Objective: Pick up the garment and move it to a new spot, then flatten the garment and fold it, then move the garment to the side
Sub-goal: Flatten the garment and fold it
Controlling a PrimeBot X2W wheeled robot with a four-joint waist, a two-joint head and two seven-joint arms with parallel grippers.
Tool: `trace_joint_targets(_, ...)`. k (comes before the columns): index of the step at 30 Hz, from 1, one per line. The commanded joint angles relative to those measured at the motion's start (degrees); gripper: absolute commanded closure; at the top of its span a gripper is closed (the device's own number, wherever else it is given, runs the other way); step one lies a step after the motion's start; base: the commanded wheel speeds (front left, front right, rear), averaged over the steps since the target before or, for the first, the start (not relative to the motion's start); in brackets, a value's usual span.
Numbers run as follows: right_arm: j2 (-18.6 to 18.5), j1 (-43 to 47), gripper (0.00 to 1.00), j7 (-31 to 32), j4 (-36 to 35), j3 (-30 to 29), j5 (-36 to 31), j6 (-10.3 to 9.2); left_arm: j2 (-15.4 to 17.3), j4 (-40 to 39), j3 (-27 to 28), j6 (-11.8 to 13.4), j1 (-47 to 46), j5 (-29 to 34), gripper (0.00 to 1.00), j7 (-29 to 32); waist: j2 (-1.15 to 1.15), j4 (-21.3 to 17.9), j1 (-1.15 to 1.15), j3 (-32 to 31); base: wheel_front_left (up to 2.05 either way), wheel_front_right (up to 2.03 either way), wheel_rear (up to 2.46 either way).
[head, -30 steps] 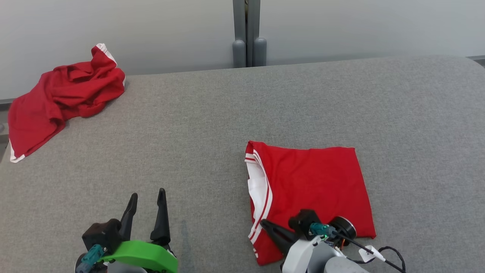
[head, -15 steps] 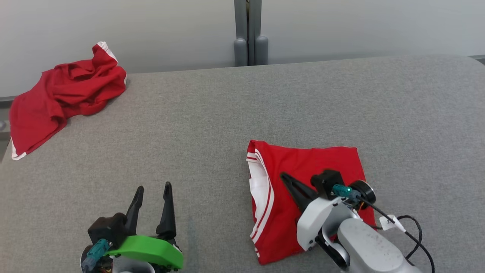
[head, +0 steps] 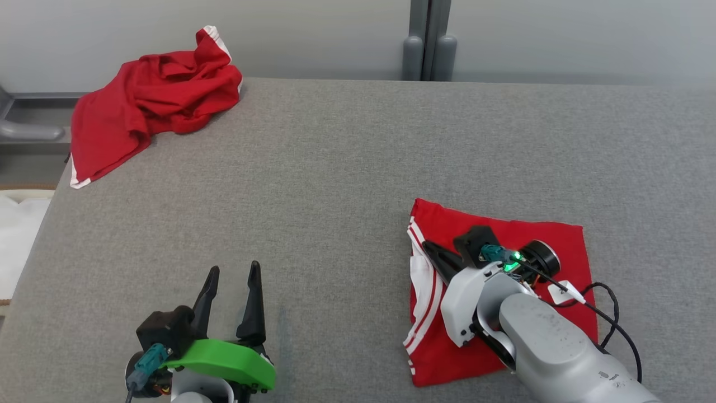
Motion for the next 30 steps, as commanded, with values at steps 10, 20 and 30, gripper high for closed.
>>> trace_joint_targets(10, -0.23, -2.48, 1.0, 0.31, 2.04, 5.39, 2.3, -0.05, -0.95, 0.83, 0.96, -0.93, -0.69, 1.37, 0.0, -0.15, 0.0, 1.96, 0.0, 1.15, 0.0, 0.0, 0.0)
trace_joint_targets(20, -0.24, -1.87, 1.0, -3.27, -2.99, 4.12, 5.64, -0.05, -1.12, 0.65, 2.26, -2.88, -1.93, 4.59, 0.0, -0.14, 0.0, -2.81, 0.0, -2.22, 0.0, 0.0, 0.0)
trace_joint_targets(30, -0.24, 4.91, 0.0, -3.86, -9.13, -12.19, 0.47, -0.05, -3.06, 0.86, 5.26, -4.0, -0.4, 7.29, 0.0, -0.09, 0.0, -7.67, 0.0, -5.37, 0.0, 0.0, 0.0)
